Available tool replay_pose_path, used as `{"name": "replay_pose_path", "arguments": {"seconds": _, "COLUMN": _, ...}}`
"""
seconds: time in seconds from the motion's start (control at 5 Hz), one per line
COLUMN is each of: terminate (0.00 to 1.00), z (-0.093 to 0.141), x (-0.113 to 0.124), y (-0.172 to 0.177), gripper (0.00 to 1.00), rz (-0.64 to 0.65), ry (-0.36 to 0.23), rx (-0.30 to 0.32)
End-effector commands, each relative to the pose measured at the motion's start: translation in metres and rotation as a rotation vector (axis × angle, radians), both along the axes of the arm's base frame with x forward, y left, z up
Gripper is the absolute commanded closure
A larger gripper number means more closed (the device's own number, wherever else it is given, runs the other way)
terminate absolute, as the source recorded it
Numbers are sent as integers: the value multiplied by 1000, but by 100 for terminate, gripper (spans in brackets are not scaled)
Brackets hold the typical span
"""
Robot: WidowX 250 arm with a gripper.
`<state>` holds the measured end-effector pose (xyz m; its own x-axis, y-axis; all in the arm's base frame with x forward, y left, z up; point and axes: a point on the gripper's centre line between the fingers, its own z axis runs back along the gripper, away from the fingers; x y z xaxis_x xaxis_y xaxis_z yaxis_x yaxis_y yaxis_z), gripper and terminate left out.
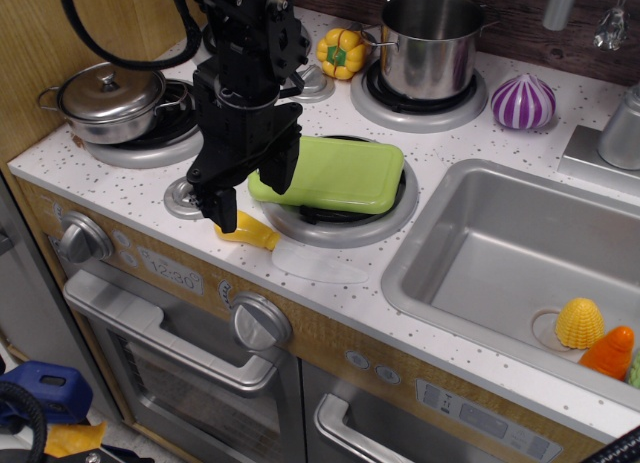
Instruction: Put knife on cutting board
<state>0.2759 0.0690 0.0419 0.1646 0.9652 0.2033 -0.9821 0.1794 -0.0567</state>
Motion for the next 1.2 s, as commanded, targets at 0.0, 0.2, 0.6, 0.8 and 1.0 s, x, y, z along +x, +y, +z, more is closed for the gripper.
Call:
{"name": "replay_pose_path", "arguments": {"seconds": 0.0, "terminate": 0, "z": 0, "x": 0, "y": 0, "gripper": 0, "rz": 0, "ry": 0, "rx": 0}}
{"name": "replay_pose_path", "arguments": {"seconds": 0.2, "terminate": 0, "z": -5, "x": 1, "y": 2, "gripper": 0, "rz": 10, "ry": -5, "rx": -7}}
{"name": "replay_pose_path", "arguments": {"seconds": 0.6, "terminate": 0, "z": -18, "x": -1, "y": 5, "gripper": 0, "rz": 23, "ry": -21, "rx": -14}}
{"name": "replay_pose_path", "arguments": {"seconds": 0.8, "terminate": 0, "z": -27, "x": -1, "y": 6, "gripper": 0, "rz": 35, "ry": -50, "rx": -1}}
{"name": "replay_pose_path", "arguments": {"seconds": 1.0, "terminate": 0, "z": -33, "x": -2, "y": 7, "gripper": 0, "rz": 46, "ry": -54, "rx": -20}}
